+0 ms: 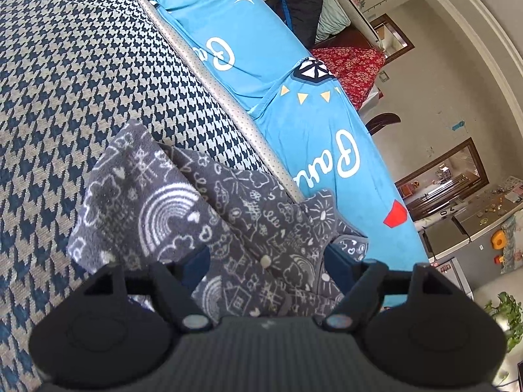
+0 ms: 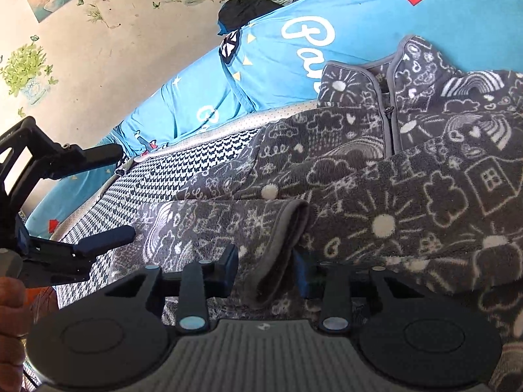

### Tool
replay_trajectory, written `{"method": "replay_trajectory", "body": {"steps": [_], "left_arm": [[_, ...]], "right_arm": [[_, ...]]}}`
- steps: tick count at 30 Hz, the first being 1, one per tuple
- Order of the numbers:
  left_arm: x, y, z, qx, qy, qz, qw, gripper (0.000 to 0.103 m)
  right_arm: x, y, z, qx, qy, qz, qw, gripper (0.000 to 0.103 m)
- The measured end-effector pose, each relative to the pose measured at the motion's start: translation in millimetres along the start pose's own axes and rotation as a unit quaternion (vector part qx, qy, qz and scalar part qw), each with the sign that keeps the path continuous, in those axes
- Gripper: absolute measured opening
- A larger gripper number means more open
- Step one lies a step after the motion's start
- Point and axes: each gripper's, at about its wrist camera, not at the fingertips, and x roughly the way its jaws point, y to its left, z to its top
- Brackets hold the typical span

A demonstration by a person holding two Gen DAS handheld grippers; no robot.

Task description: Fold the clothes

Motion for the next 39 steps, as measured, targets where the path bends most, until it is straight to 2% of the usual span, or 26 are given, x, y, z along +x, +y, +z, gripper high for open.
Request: {"method": "replay_trajectory", "body": {"steps": [3,6,9,13,17,23,33,36,39], "left_arm": [[0,0,0,0.001,-0.001,0.003,1.0,0.079],[0,0,0,0.002,-0.001,0.006,1.0,0.079],[-1,-1,2,0.003,-0.007,0.011,0.9999,0.079],[-3,-1,4,0.006,-0.016,0.018,0.9997,0.082],[-5,-1,5,0.009,-0.023,0.024,0.9994,0.082],[2,-7,0,0.014,-0.014,0.023,0.9996,0.082],[16,-20,-17,0.024,0.008,0.027,0.9993,0.09],[20,-23,-22,0.028,0.014,0.033,0.999,0.091],[26,-24,-28,0.029,0.024,0.044,0.9983,0.092]], "right_arm": [[1,-2,0,0.006,0.0,0.004,1.0,0.014],[-1,-1,2,0.008,-0.007,0.003,1.0,0.008],[-8,4,6,0.002,-0.024,0.0,1.0,0.006],[-26,13,21,-0.016,-0.068,-0.009,0.997,0.006],[-54,13,44,-0.039,-0.129,-0.06,0.989,0.006],[-105,-6,66,-0.044,-0.193,-0.166,0.966,0.006],[-132,-46,58,-0.018,-0.174,-0.29,0.941,0.006],[-134,-53,56,-0.014,-0.169,-0.299,0.939,0.006],[-130,-65,53,0.009,-0.137,-0.297,0.945,0.008]]}}
